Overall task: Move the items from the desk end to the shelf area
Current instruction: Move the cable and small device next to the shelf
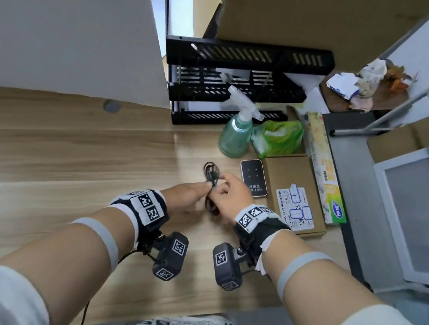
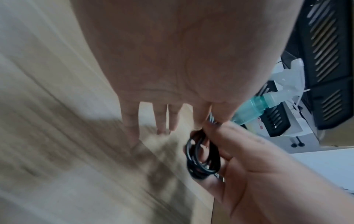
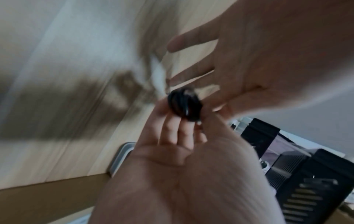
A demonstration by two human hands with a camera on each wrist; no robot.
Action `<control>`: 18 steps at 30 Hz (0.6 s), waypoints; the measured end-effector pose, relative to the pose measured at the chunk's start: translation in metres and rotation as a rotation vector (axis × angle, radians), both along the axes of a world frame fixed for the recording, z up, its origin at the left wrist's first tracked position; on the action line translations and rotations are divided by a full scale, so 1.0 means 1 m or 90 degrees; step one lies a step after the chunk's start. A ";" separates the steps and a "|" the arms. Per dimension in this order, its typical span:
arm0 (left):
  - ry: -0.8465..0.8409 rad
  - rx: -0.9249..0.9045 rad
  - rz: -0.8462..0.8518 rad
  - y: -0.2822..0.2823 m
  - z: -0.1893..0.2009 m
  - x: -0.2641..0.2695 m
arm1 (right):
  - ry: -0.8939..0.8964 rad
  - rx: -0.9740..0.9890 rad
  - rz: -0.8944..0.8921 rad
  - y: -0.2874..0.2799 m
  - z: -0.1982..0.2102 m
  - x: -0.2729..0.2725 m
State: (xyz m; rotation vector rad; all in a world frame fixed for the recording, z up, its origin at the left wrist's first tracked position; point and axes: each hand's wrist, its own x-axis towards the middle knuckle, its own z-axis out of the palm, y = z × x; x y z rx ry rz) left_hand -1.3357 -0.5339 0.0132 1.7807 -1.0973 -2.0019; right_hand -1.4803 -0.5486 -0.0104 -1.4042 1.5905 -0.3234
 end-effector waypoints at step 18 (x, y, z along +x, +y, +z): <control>-0.042 -0.014 0.240 0.048 0.028 0.060 | 0.285 -0.163 0.161 -0.009 -0.003 0.013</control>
